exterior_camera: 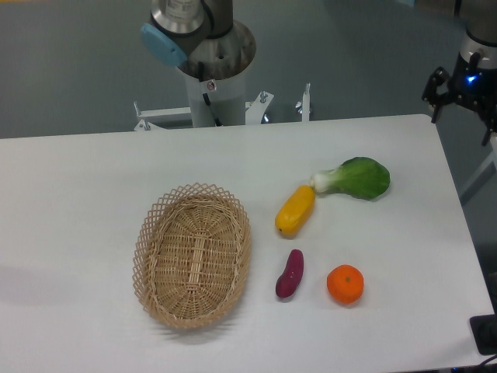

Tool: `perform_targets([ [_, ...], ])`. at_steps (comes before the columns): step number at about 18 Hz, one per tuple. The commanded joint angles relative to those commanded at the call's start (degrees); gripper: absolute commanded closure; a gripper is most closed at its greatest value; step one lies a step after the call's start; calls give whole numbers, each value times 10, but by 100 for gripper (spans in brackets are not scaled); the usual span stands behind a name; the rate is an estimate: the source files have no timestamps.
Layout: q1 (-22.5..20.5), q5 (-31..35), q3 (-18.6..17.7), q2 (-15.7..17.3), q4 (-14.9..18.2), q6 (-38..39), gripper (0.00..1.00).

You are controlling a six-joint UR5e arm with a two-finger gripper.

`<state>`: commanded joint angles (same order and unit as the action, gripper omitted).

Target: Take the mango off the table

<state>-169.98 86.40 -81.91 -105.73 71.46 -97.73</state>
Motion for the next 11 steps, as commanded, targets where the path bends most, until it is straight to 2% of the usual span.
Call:
perform_targets([
  [8,-1,-3,-15,0,0,9,0],
  [11,4,-5,-49,1,-3,25,0],
])
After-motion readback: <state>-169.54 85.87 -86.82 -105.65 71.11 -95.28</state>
